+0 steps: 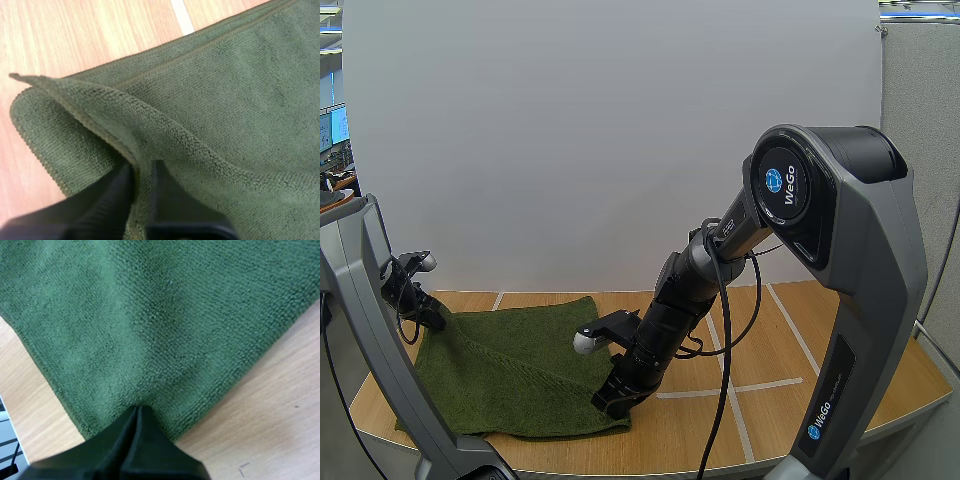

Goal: Fold the towel

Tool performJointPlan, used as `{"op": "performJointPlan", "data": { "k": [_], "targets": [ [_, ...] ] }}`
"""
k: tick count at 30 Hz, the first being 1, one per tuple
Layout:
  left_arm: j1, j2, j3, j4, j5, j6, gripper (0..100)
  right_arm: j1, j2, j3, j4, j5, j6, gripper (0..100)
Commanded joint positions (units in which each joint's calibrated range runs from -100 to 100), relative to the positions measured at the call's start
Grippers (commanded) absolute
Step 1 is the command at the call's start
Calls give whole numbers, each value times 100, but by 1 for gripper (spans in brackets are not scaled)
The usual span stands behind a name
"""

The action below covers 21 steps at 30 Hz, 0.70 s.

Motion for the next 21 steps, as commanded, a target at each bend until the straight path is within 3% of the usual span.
{"op": "performJointPlan", "data": {
  "k": [1, 7, 16, 21],
  "targets": [
    [-4, -90, -2, -17, 28, 17, 0, 6, 70, 61, -134, -106, -21, 0],
    [56, -90, -2, 407, 28, 17, 0, 6, 70, 61, -208, -123, 51, 0],
    [345, -90, -2, 450, 28, 200, 0, 6, 70, 61, -208, -123, 51, 0],
    [354, -1, -2, 273, 28, 200, 0, 6, 70, 61, -207, -105, 51, 0]
  ]
}}
